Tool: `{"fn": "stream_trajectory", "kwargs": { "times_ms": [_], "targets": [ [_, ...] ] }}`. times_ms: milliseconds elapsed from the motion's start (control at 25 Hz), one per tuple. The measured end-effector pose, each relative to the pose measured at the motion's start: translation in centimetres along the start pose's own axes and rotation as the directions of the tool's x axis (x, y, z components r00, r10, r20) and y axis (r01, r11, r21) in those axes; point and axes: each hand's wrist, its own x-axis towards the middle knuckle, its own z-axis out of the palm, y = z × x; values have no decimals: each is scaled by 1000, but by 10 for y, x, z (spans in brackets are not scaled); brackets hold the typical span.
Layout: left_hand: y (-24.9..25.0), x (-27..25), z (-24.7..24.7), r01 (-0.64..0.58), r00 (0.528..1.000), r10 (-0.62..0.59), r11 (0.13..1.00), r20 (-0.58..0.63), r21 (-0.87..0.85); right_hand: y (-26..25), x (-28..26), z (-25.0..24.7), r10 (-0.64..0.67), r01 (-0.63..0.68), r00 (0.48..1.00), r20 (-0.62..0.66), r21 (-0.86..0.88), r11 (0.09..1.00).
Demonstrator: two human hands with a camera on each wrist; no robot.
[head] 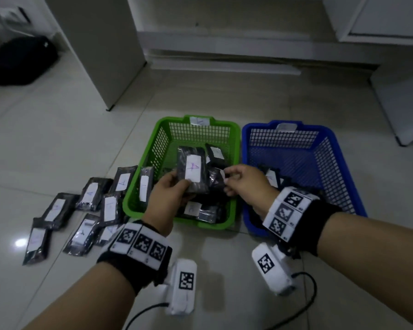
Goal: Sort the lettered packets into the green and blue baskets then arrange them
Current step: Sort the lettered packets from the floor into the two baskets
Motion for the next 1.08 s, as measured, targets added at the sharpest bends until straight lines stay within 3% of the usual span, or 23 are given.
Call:
{"fn": "stream_trajectory", "kwargs": {
  "times_ms": [160,240,320,440,560,680,800,880,960,1080],
  "targets": [
    [-8,6,58,-152,986,137,972,94,178,29,-25,-51,-242,155,952,-185,-389,908],
    [-14,12,86,-203,978,180,943,108,263,46,-37,-70,-357,221,921,-154,-550,806],
    [-21,17,112,-224,975,200,900,101,375,62,-47,-83,-391,254,918,-61,-665,702],
    [-28,27,138,-279,960,235,724,155,631,85,-57,-96,-322,284,943,84,-709,646],
    [-31,36,143,-378,926,215,497,311,781,96,-63,-98,-283,312,944,171,-744,590],
    [-20,37,134,-499,866,144,258,478,827,104,-64,-94,-305,355,925,228,-807,472],
    [12,29,116,-606,793,-21,71,609,792,95,-68,-91,-312,308,936,161,-804,508],
    [37,26,96,-663,745,-116,-22,657,748,87,-68,-85,-354,282,930,96,-804,523],
    [58,23,61,-690,722,-143,-78,677,720,71,-68,-69,-384,306,917,109,-809,502],
    [86,16,-12,-665,747,-131,-112,652,739,42,-67,-27,-432,441,867,250,-789,427]
  ]
}}
